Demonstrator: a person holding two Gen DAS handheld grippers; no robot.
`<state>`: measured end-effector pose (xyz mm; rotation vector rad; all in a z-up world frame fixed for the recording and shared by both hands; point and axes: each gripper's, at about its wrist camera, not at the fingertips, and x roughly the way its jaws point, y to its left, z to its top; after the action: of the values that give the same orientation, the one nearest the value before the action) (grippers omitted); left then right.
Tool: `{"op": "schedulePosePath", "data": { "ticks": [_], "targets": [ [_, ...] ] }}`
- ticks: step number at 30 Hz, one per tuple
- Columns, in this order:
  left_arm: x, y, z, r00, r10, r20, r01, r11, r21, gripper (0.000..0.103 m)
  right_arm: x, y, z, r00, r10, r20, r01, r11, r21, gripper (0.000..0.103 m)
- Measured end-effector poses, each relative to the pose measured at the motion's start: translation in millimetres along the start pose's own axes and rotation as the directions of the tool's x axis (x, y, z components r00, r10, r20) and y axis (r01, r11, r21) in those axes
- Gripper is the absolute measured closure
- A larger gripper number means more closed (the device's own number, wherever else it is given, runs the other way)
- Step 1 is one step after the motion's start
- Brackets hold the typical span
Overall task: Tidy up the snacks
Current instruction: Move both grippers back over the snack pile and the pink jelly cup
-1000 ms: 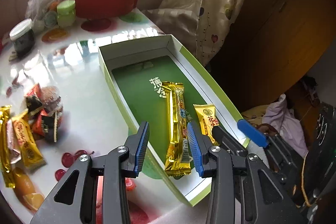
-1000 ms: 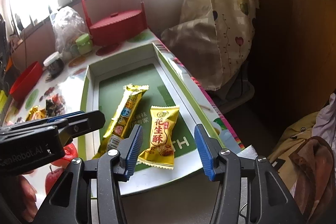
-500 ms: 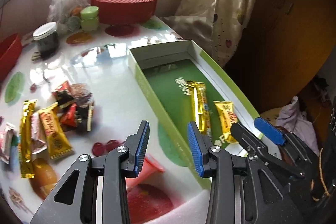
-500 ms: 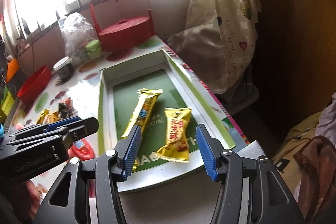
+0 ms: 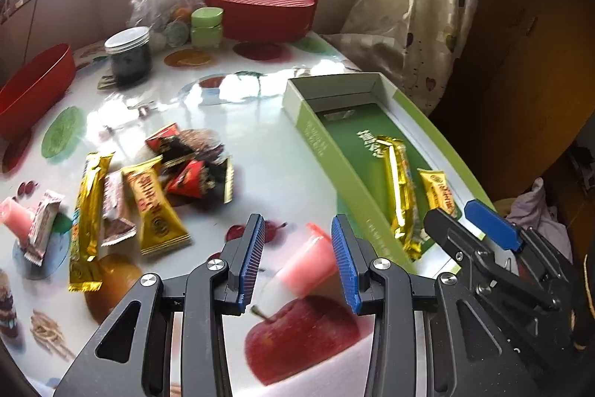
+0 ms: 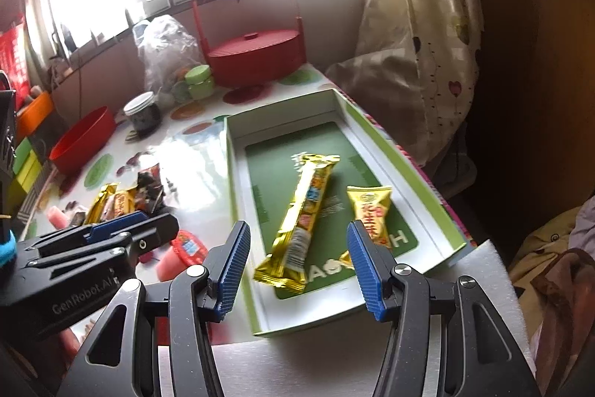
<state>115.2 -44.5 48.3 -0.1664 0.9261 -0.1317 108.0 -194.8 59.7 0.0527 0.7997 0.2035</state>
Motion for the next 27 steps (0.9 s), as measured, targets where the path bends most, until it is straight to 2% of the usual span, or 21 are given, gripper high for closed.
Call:
{"op": "schedulePosePath", "data": {
  "ticks": [10,17,27],
  "targets": [
    [-19.0,44.3,-10.6,0.998,0.045,0.031,-0.043,0.995,-0.090,0.064,2.9,28.1,-3.2,0.998,0.053,-0.015,-0.054,0.997,-0.047,0.049],
    [-26.5,75.8,-18.4,0.995,0.091,0.038,-0.084,0.984,-0.156,0.064,5.4,47.2,-5.8,0.992,0.122,-0.027,-0.124,0.988,-0.096,0.049],
    [-36.2,108.9,-26.1,0.989,0.135,0.051,-0.121,0.968,-0.220,0.064,18.1,67.8,-14.0,0.983,0.160,-0.090,-0.171,0.976,-0.136,0.049]
  ]
}}
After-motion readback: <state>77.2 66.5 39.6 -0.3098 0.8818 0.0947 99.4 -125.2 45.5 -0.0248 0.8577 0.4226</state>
